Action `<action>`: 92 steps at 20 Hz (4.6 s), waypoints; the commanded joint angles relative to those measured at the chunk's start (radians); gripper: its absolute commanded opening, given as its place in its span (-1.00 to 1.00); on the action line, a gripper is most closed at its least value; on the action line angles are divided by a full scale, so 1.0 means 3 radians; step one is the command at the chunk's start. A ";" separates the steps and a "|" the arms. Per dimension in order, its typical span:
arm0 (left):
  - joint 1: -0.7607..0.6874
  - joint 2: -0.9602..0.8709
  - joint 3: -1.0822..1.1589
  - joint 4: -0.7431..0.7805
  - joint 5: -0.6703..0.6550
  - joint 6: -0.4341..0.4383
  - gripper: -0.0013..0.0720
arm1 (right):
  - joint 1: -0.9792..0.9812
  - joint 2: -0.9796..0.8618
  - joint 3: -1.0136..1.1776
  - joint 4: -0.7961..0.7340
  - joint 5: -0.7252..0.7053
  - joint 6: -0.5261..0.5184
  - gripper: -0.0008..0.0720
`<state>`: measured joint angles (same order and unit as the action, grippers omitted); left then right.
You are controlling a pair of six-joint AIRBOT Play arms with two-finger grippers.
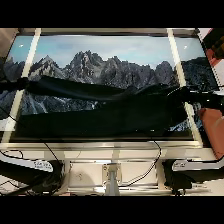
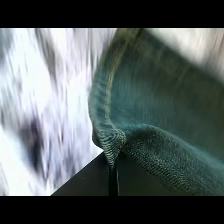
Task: Fold the clothes and pants, and hang the long-sleeved shirts on hangers.
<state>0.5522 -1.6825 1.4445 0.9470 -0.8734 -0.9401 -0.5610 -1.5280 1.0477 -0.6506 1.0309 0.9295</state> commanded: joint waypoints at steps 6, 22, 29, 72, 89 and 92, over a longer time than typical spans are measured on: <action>-0.0088 0.0045 0.0427 0.0004 0.0582 -0.0336 -0.90 | 0.0003 0.0003 0.0329 0.0216 -0.0375 0.0001 -0.84; -0.0126 -0.0783 0.0420 0.1005 -0.1153 -0.0871 -0.90 | 0.0003 -0.0009 0.0223 -0.0841 -0.0710 0.0612 -0.84; -0.0132 -0.0727 0.0422 0.0993 -0.1171 -0.0867 0.94 | 0.0003 -0.0004 0.0242 -0.0783 -0.0656 0.0623 0.84; 0.0486 0.1516 -0.1031 0.1007 -0.1279 -0.0759 0.92 | -0.0375 0.2193 -0.1705 -0.2042 -0.0692 0.2729 0.12; 0.0486 0.1514 -0.1031 0.1005 -0.1256 -0.0759 0.92 | -0.1447 0.0520 -0.1409 0.0346 -0.0726 -0.0028 0.51; 0.0486 0.1514 -0.1031 0.1005 -0.1258 -0.0760 0.92 | -0.1166 0.0374 -0.1255 0.0347 -0.0891 -0.0024 0.37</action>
<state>0.6975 -1.2285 1.1355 1.2484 -1.2503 -1.1679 -0.9752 -1.3735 0.6342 -0.5465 0.8322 0.9344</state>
